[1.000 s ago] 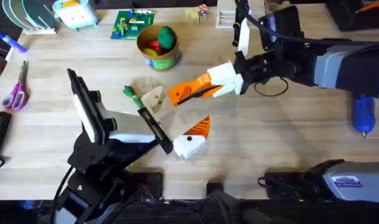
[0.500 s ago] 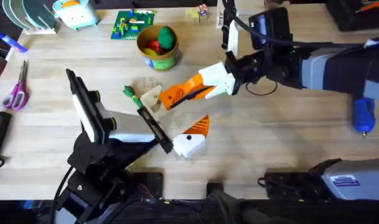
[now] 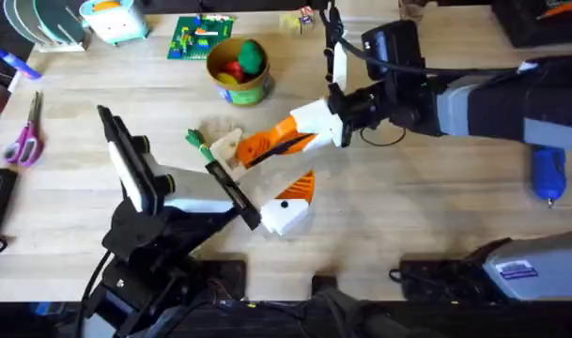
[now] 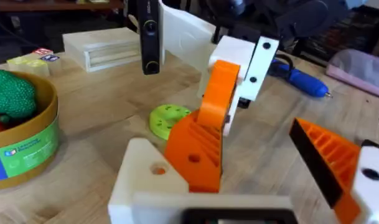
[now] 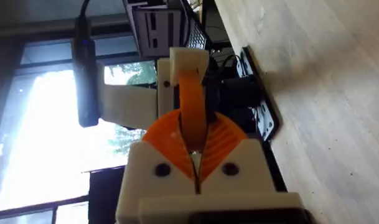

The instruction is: Pick up the gripper from the table and insert it into the empty holder that is missing its gripper. Then pick up a screw, insert it into the mounting hole, and use the screwdriver to tighten it. Finally, clean up the table by picking up the vegetable and placing it into the bucket.

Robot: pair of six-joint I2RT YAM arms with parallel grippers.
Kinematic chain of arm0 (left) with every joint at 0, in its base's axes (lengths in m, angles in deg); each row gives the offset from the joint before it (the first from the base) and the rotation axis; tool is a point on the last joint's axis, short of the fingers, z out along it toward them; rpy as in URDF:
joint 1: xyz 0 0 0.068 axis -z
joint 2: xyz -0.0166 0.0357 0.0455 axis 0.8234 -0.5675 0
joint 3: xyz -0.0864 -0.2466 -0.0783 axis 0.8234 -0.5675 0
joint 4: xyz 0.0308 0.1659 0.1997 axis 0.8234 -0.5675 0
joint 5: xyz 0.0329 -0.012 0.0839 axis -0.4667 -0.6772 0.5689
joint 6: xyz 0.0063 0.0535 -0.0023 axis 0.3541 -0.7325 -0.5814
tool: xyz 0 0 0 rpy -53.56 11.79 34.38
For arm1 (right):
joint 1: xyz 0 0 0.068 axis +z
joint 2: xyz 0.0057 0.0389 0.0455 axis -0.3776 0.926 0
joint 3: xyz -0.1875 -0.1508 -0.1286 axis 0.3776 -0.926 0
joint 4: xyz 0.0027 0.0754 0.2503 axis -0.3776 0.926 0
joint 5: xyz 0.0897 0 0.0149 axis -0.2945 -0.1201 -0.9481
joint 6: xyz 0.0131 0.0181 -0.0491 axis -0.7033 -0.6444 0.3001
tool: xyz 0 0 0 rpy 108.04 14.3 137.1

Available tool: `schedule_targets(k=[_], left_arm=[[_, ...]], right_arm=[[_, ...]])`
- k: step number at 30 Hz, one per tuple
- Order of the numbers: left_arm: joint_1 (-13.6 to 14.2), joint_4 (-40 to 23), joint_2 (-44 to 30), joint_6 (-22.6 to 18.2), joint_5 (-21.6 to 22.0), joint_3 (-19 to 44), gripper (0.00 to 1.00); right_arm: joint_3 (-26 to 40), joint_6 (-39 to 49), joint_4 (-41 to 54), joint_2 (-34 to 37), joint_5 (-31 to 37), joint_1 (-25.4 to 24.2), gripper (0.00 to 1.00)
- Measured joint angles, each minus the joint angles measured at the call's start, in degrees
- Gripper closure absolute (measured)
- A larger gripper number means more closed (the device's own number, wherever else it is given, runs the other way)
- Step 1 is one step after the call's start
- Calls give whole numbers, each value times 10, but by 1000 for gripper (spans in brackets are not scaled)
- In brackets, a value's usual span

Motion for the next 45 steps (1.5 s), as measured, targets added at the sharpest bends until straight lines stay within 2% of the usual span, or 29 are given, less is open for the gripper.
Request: schedule_targets(k=[7,19,33,45], left_arm=[[0,0,0,0,5,0,8],[-3,-1,0,2,16,0,8],[-5,-1,0,4,34,0,8],[-10,-2,-1,11,39,0,8]], right_arm=[[0,-37,-33,0,16,5,992],[0,-91,-93,0,95,38,993],[0,-90,-118,3,127,46,994],[43,-90,-126,57,108,49,994]])
